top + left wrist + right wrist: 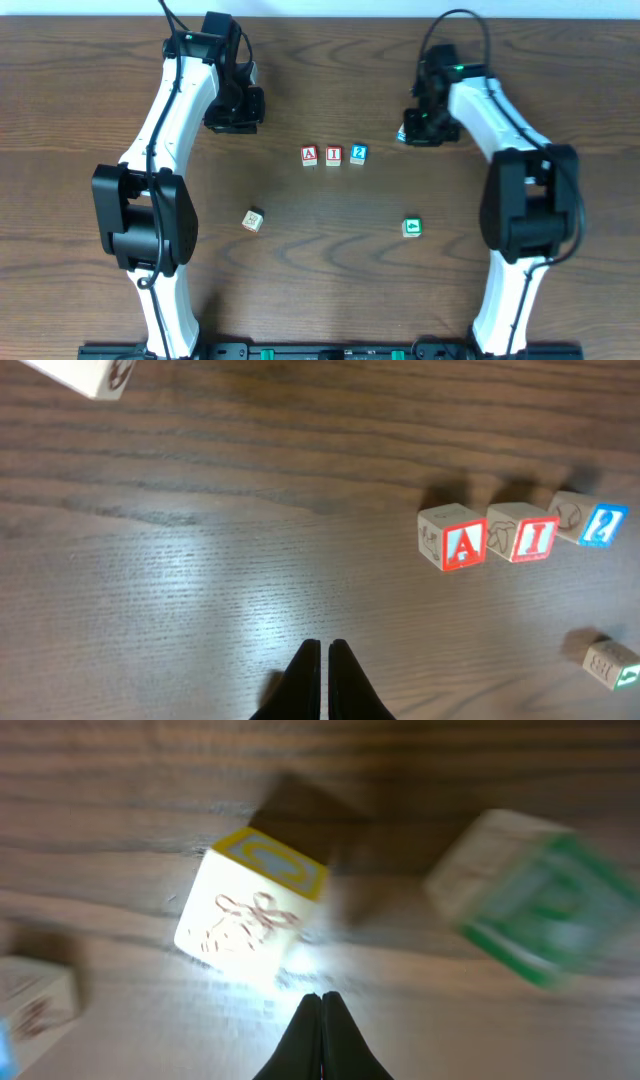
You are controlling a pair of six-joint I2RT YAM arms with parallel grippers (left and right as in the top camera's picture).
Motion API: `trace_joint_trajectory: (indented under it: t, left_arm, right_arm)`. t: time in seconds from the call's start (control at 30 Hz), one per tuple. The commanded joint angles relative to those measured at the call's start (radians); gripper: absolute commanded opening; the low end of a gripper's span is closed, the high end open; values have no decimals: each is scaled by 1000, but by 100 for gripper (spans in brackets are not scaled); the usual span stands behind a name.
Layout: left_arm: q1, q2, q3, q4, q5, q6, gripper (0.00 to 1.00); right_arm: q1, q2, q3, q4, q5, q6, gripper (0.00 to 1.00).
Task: Spell out Ai2
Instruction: 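Lower both grippers to the ends of the A-I-2 row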
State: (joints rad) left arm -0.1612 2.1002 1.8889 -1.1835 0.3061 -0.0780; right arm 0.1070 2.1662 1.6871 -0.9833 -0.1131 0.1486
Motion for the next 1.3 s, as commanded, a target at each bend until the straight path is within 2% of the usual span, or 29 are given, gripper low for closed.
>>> trace_joint_trajectory:
  t: [0.0, 0.13, 0.37, 0.47, 0.6, 0.83, 1.07, 1.27]
  left_arm:
    - [9, -59, -10, -11, 21, 56, 6]
    - [9, -208, -77, 5, 18, 57, 6]
    - [43, -645, -543, 311, -21, 51, 6]
    - [43, -723, -689, 412, -20, 10, 6]
    - [43, -663, -769, 513, 105, -21, 6]
    - [42, -446, -769, 691, 312, -196, 6]
    - [23, -285, -769, 801, 347, -351, 6]
    - [-2, -211, -769, 883, 346, -431, 6]
  right_arm:
    - [-36, -130, 0, -4, -89, -16, 2]
    - [-43, -214, 0, -5, -133, -34, 1]
    - [-46, -263, -1, -19, -200, -49, 2]
    - [-46, -263, -37, -1, -316, -53, 1]
    - [-29, -262, -158, 91, -494, -43, 2]
    - [29, -262, -285, 161, -504, 5, 1]
    - [51, -250, -333, 222, -509, 38, 1]
    - [51, -175, -336, 241, -557, 50, 1]
